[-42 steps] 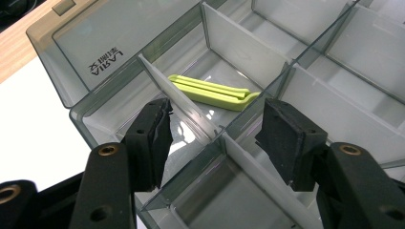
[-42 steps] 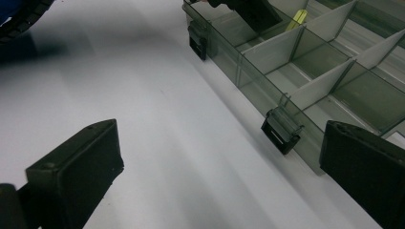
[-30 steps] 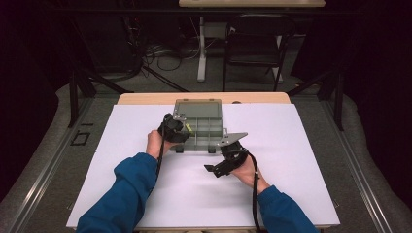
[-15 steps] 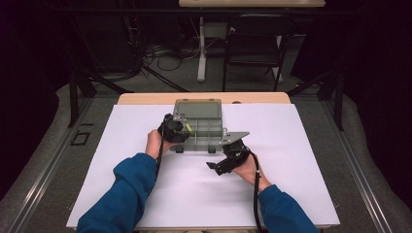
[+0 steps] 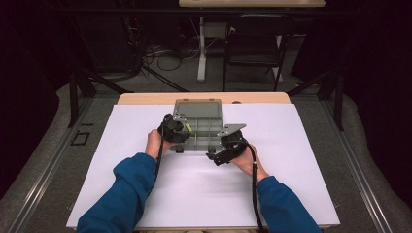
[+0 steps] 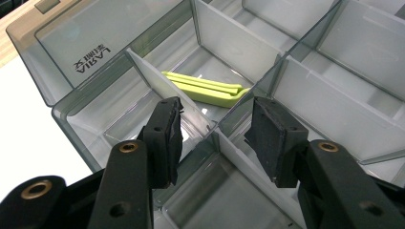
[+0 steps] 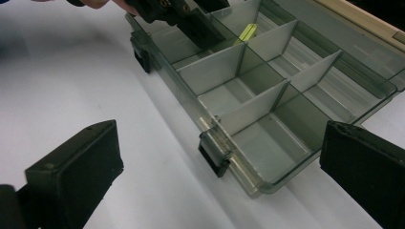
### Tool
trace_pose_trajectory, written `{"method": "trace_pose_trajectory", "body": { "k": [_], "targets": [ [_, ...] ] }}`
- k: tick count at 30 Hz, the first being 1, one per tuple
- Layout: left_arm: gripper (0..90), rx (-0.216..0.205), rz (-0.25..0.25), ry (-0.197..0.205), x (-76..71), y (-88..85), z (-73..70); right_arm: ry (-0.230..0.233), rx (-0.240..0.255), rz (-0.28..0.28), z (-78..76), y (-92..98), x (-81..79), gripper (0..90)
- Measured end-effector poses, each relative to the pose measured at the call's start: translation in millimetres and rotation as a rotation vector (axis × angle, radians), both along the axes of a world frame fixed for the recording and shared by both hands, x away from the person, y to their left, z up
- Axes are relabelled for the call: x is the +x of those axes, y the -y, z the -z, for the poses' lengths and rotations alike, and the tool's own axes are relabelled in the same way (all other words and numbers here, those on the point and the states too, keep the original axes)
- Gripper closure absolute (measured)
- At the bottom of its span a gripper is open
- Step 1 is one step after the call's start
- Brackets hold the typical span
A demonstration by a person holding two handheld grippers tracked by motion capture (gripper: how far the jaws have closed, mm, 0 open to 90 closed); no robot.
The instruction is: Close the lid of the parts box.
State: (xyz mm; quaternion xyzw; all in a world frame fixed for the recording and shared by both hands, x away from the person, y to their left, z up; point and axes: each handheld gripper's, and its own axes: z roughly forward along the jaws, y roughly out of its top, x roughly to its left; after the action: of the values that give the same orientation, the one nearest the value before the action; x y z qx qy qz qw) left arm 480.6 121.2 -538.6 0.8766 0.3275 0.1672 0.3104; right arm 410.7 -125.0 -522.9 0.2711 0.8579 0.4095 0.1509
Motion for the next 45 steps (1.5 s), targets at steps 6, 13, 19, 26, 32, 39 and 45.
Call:
{"method": "trace_pose_trajectory", "body": {
  "k": [6, 13, 19, 26, 32, 39, 45],
  "targets": [
    [54.2, -0.001, 0.000, 0.000, -0.1, 0.1, 0.1, 0.008, 0.000, 0.009, -4.1, 4.3, 14.1, 0.0],
    [54.1, -0.001, 0.000, 0.002, -0.2, 0.0, 0.2, 0.000, -0.004, 0.022, -4.2, 7.2, 30.6, 0.0],
    [54.1, -0.002, 0.002, 0.003, 0.0, -0.2, 0.3, 0.006, -0.001, 0.055, -4.9, 11.6, 45.8, 0.0],
    [54.1, -0.003, 0.001, 0.002, 0.1, -0.2, 0.3, 0.001, -0.001, 0.087, -8.1, 16.0, 65.1, 0.0],
    [54.1, -0.004, 0.000, 0.002, 0.0, -0.1, 0.4, 0.012, 0.007, 0.111, -10.9, 19.0, 79.2, 6.4],
    [54.1, -0.004, 0.000, 0.003, 0.1, -0.1, 0.5, 0.022, 0.021, 0.144, -13.6, 24.0, 95.0, 21.5],
    [54.1, -0.001, 0.003, 0.003, 0.1, -0.3, 0.4, 0.010, 0.025, 0.187, -12.3, 27.5, 108.0, 41.1]
  ]
}}
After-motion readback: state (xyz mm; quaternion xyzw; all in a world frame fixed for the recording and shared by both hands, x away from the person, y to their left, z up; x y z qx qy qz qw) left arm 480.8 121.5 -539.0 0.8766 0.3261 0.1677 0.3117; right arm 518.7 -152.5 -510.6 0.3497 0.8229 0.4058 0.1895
